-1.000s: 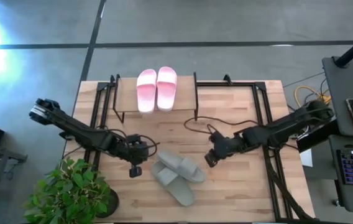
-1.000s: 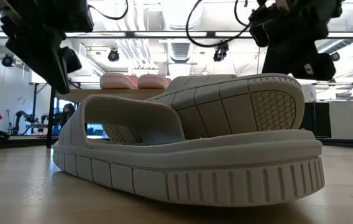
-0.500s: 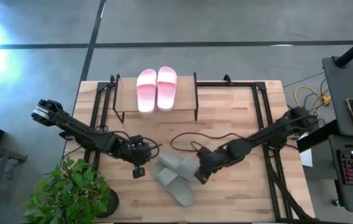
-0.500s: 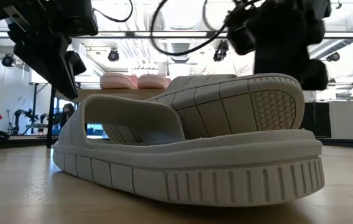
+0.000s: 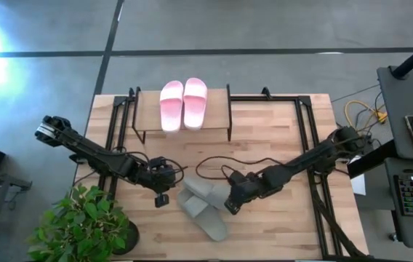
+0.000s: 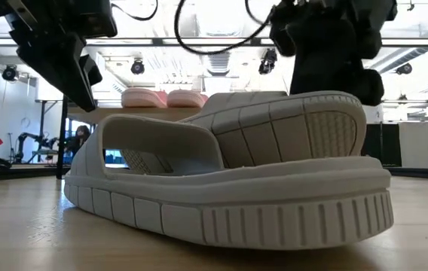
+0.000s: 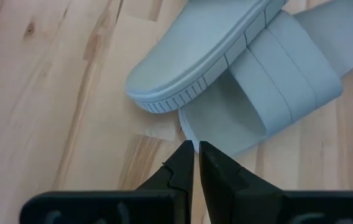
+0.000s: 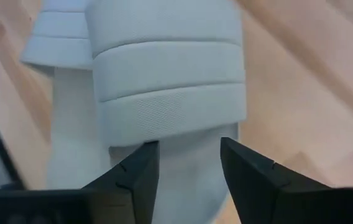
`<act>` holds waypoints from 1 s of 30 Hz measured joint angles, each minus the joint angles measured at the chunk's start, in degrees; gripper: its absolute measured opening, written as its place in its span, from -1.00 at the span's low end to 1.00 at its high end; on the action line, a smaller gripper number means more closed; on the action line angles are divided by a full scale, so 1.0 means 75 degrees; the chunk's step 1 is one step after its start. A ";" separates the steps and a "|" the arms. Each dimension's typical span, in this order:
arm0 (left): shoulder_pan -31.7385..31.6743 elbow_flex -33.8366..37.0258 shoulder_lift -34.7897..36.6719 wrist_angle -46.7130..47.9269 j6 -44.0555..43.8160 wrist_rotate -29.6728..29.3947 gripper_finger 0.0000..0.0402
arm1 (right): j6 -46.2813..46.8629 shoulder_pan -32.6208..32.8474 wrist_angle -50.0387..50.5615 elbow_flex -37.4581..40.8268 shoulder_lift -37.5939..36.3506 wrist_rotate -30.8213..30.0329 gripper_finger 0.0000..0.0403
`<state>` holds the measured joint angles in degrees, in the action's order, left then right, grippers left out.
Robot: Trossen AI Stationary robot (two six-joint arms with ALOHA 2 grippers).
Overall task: Pick and place slides into the shelf
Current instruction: Put the top gray slipper under the shelf
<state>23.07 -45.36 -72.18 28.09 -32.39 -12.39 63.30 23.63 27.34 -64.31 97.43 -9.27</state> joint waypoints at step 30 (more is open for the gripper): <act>-0.0012 0.0015 0.0000 0.0200 -0.0048 0.0015 -0.95 | -0.6697 0.0541 -0.1497 0.0682 0.0035 -0.2339 -0.05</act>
<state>22.98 -45.25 -72.18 29.58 -32.74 -12.27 13.07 27.69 16.11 -59.20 97.69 -26.81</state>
